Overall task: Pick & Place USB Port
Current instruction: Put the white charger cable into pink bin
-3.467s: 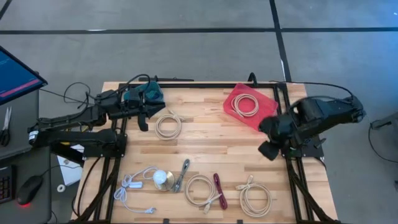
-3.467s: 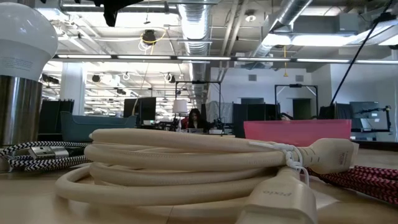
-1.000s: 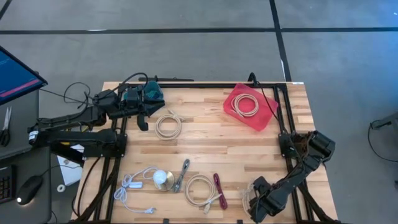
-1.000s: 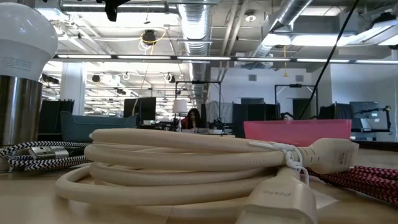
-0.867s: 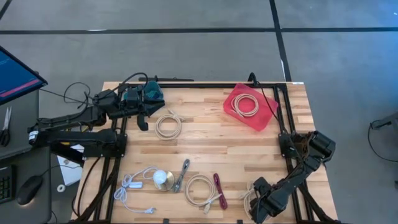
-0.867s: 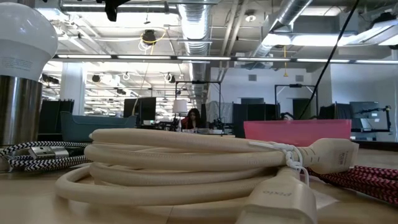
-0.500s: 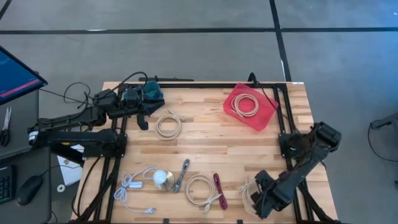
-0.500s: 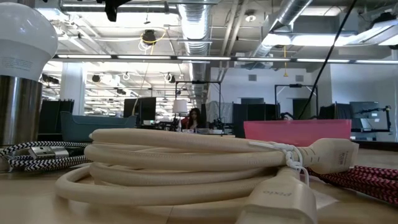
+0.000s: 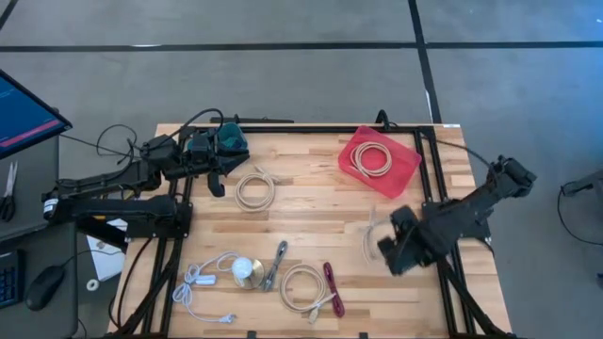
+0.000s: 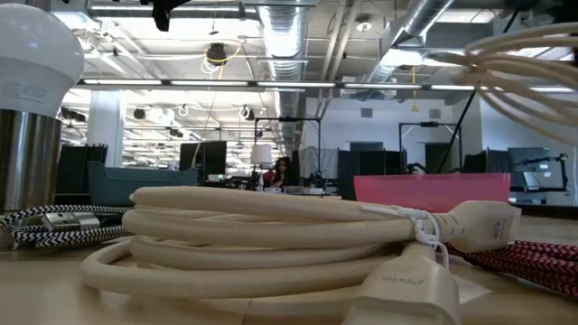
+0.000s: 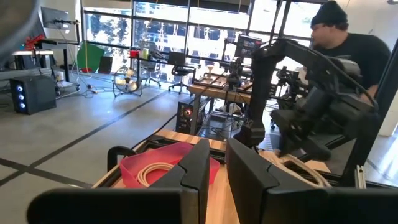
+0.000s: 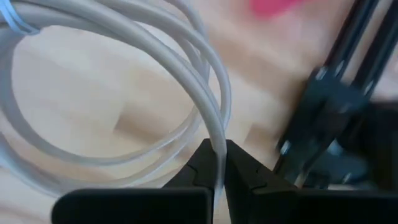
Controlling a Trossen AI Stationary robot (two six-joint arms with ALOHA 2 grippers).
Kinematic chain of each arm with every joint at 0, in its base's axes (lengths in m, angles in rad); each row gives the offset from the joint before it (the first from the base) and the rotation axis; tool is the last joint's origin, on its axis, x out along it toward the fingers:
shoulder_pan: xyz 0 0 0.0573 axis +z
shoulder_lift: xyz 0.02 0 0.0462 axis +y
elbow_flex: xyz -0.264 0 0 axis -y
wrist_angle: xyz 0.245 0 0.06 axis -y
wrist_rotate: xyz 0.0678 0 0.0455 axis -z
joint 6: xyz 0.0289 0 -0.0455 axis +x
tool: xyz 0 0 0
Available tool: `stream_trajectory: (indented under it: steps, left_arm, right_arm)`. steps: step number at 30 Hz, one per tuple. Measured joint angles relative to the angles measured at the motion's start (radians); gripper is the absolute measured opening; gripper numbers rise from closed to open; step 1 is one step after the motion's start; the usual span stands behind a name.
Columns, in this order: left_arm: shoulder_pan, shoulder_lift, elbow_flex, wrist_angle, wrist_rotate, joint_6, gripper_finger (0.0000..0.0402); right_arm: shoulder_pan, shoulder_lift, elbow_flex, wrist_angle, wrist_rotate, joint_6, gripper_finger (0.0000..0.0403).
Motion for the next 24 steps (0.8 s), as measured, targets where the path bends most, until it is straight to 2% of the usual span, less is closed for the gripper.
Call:
stream_trajectory:
  steps: [12,24]
  left_arm:
    - [0.000,0.000,0.000,0.000,0.000,0.000,0.0053]
    - [0.000,0.000,0.000,0.000,0.000,0.000,0.0053]
  right_arm:
    - [-0.411,-0.126,0.000,-0.019,0.204,-0.383,0.0002]
    - [-0.857,-0.131,0.000,0.085,0.254,-0.896,0.0002]
